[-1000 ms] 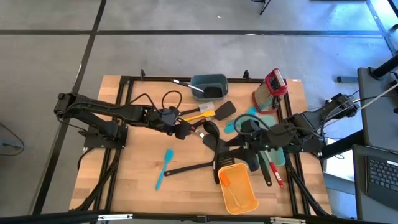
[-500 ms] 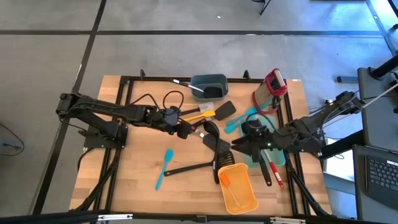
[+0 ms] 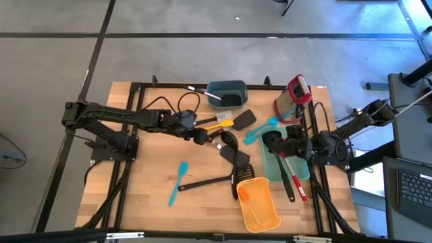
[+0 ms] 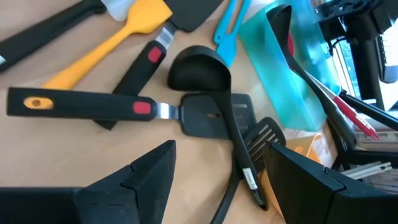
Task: Pick & Place Kitchen Items
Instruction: Adjust the yellow bin
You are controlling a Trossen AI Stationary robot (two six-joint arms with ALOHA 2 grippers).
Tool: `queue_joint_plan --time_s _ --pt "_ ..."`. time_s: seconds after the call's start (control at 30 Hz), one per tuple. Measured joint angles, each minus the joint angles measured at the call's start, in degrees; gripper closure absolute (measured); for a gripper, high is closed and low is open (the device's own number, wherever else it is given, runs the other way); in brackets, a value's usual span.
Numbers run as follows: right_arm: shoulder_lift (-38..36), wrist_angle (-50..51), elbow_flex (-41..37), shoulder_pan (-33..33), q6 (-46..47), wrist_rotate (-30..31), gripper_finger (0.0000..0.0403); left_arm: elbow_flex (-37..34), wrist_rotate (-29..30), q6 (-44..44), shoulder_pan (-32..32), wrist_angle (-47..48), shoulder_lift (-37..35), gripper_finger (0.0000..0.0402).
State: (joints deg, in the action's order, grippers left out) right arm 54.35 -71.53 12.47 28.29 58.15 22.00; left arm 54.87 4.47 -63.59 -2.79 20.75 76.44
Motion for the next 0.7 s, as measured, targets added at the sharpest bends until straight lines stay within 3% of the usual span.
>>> queue_joint_plan --time_s 0.3,0.5,0.6,0.7 --pt "0.01 0.71 -0.02 -0.96 -3.21 -8.03 0.0235 0.00 0.20 2.41 -1.51 0.28 0.00 0.0162" --pt "0.02 1.72 -0.02 -0.66 4.15 -23.75 0.0235 0.00 0.80 2.88 -1.50 0.50 0.00 0.0162" --pt "0.02 6.39 -0.02 0.37 9.97 -28.18 0.0235 0.00 1.33 2.90 -1.46 0.52 0.00 0.0162" --pt "0.02 18.81 1.00 1.81 14.27 -31.47 0.0239 0.00 1.44 2.90 -1.45 0.93 0.00 0.0162"
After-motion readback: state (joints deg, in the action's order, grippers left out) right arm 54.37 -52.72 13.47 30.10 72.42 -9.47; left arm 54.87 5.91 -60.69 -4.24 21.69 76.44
